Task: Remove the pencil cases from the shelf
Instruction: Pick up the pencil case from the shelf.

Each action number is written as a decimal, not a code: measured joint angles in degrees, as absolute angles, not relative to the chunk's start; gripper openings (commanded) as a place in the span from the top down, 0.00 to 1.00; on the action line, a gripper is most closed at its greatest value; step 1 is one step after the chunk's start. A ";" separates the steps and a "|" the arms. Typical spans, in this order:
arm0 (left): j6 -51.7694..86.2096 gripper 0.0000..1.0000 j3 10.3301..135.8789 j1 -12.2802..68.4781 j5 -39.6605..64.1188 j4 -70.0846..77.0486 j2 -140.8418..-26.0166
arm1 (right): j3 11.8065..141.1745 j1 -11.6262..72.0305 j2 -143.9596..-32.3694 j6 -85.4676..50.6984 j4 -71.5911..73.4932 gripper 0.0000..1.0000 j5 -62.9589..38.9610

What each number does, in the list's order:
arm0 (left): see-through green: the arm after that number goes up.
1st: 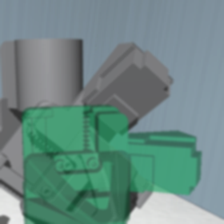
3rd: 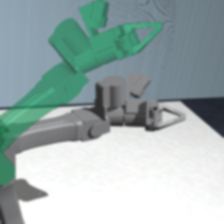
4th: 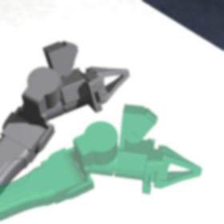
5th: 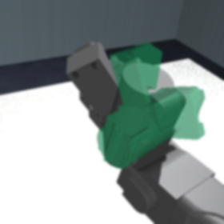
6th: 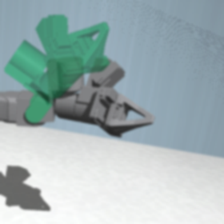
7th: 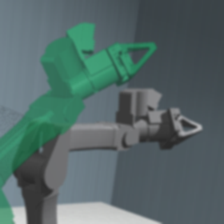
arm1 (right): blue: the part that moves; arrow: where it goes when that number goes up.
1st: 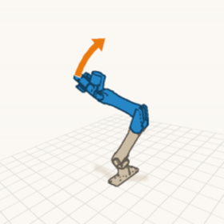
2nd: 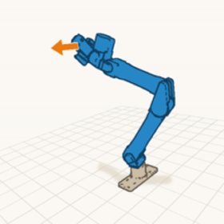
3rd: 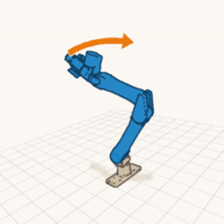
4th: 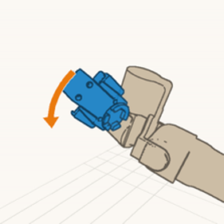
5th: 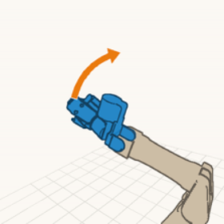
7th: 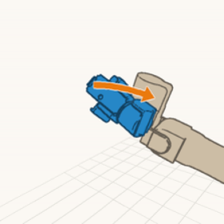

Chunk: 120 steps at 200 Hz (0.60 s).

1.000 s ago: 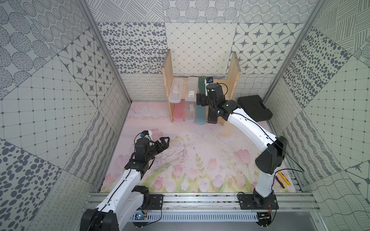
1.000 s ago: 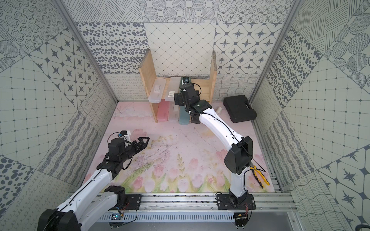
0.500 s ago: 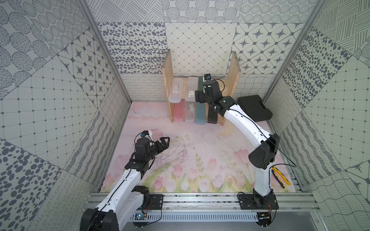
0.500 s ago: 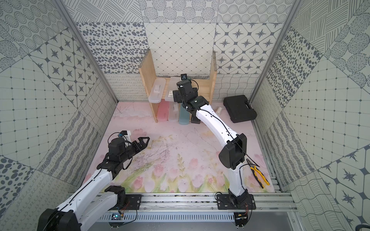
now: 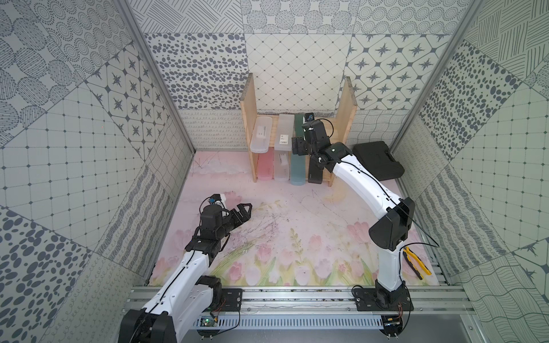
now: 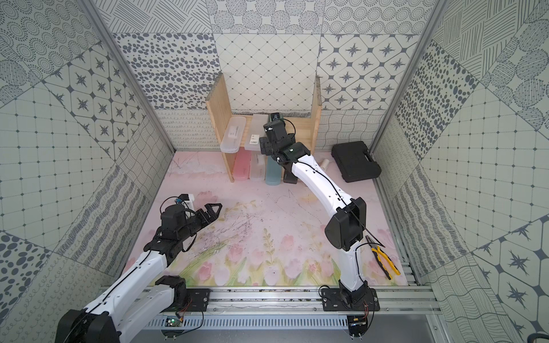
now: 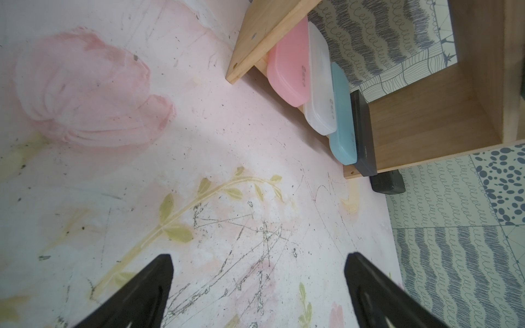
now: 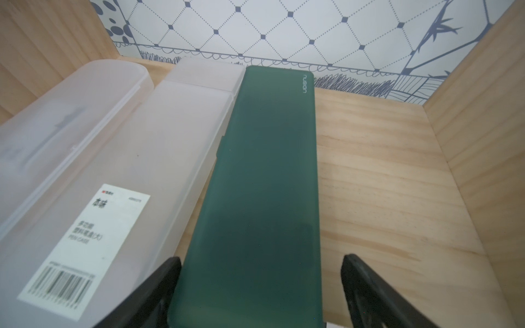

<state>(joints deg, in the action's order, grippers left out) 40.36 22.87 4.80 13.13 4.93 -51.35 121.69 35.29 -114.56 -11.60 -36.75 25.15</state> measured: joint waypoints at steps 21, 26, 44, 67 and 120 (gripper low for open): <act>40.42 0.01 22.87 4.80 13.13 4.93 -51.37 | 121.69 35.00 -114.56 -11.81 -37.06 0.10 25.12; 40.45 0.00 22.87 4.80 13.13 4.93 -51.40 | 121.69 34.94 -114.56 -11.79 -37.10 0.11 25.12; 40.45 0.00 22.87 4.80 13.13 4.93 -51.51 | 121.71 34.65 -114.59 -11.77 -37.30 0.11 25.15; 40.47 0.00 22.87 4.80 13.13 4.93 -51.66 | 122.45 34.46 -115.22 -11.40 -37.56 0.14 25.26; 40.47 0.00 22.87 4.80 13.10 4.91 -51.79 | 124.55 34.35 -117.80 -10.68 -37.50 0.16 25.87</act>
